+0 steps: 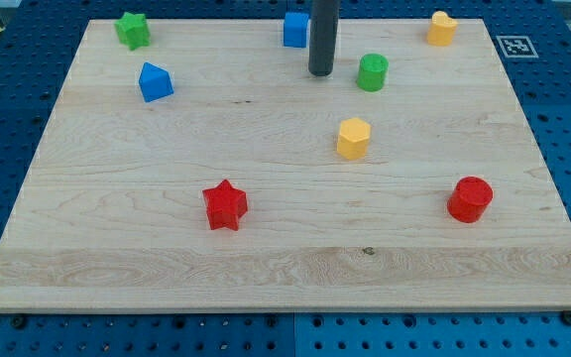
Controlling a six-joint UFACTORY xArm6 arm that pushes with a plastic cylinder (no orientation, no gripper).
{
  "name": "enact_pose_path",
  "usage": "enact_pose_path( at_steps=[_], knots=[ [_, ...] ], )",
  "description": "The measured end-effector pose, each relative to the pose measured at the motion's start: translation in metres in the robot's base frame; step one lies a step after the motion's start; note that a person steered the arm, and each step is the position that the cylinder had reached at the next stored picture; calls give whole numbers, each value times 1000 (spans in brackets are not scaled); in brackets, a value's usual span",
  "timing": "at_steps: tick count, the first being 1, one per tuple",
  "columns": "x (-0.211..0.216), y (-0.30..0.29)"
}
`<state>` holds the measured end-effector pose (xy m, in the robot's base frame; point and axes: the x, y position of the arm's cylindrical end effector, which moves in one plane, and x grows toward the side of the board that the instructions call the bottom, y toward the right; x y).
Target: Slide the blue triangle slightly to the right
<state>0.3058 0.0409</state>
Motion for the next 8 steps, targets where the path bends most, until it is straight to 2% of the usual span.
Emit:
enact_pose_path(
  at_steps=[1,2,5,6,8],
  knots=[
    [18,-4],
    [56,-16],
    [77,-26],
    [85,-58],
    [101,-165]
  ],
)
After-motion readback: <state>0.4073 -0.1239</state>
